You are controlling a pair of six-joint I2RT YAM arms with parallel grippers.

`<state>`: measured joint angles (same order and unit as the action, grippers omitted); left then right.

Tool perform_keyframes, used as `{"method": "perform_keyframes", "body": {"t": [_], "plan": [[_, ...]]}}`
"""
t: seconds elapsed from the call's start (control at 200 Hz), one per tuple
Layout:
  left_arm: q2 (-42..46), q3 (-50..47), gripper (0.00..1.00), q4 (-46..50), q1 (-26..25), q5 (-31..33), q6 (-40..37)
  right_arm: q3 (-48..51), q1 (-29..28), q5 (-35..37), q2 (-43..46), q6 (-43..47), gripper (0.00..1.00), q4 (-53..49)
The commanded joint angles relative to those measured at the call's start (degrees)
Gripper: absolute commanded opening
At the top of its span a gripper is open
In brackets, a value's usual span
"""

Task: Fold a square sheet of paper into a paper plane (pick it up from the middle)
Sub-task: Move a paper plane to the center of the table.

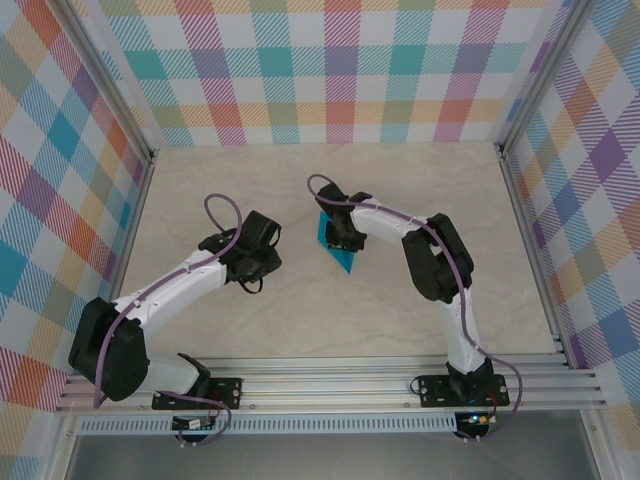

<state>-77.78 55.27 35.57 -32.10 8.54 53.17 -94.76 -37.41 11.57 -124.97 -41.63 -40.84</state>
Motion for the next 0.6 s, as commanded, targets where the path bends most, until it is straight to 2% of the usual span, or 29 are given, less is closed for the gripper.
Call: {"method": "perform_keyframes", "body": {"t": [0.0, 0.055, 0.37, 0.595], "plan": [[-0.4, -0.6, 0.33, -0.6, 0.6, -0.5, 0.2, -1.0, -0.3, 1.3, -1.4, -2.1, 0.33, -3.7], [-0.4, -0.6, 0.33, -0.5, 0.6, -0.6, 0.2, -1.5, -0.2, 1.0, -2.2, -1.9, 0.3, -4.1], [0.0, -0.4, 0.33, -0.2, 0.6, 0.1, -1.1, -4.3, -0.1, 0.7, -1.3, 1.6, 0.33, -6.1], [1.4, 0.7, 0.35, 0.6, 0.6, 2.2, -3.8, -4.7, 0.5, 0.6, 5.1, 4.9, 0.49, -6.7]]}}
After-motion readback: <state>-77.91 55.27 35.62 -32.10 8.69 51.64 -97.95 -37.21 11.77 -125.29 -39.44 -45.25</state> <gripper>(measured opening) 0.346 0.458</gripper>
